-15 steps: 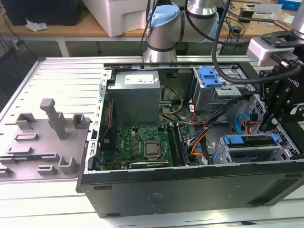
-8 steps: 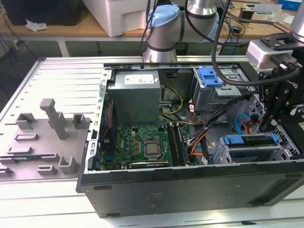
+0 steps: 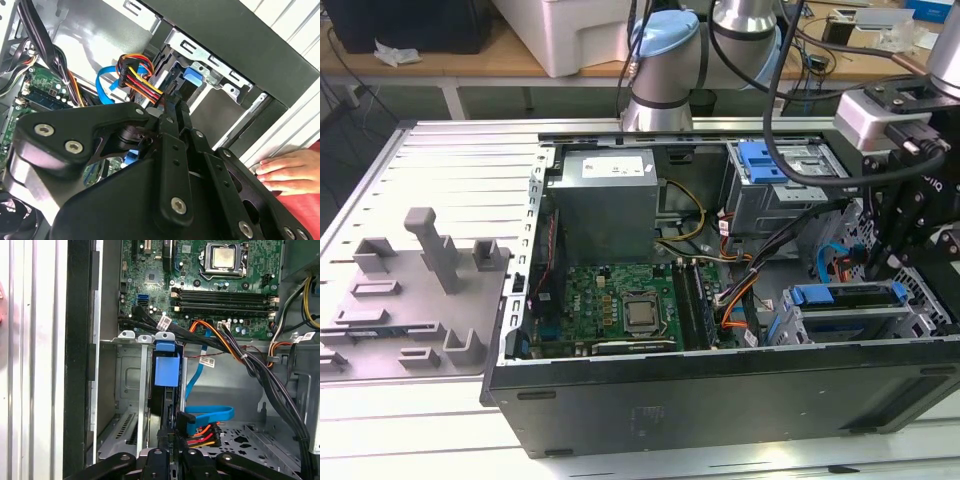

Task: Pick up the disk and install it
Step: 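Insert the first disk wire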

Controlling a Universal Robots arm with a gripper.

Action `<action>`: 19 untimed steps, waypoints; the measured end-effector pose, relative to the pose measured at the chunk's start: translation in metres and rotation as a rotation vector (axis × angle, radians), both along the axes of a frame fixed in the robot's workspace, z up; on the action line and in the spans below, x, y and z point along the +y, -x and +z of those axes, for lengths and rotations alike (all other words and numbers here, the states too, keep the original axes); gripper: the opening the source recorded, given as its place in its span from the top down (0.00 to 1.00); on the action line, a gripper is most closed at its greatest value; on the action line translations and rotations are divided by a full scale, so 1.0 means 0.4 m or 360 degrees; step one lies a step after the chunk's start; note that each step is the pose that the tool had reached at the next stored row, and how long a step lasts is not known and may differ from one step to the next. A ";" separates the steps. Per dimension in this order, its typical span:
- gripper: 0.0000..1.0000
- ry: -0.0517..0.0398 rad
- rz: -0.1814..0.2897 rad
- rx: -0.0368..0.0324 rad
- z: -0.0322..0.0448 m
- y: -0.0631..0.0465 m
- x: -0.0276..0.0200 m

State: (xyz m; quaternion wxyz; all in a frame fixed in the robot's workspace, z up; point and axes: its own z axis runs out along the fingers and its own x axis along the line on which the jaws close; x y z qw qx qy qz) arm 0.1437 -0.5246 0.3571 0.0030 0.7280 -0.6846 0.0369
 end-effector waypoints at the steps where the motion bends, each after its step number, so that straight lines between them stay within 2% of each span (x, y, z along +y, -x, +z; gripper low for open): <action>1: 0.83 0.0000 0.0000 0.0000 -0.001 0.000 0.000; 19: 0.83 0.0000 0.0000 -0.0001 -0.017 0.000 0.000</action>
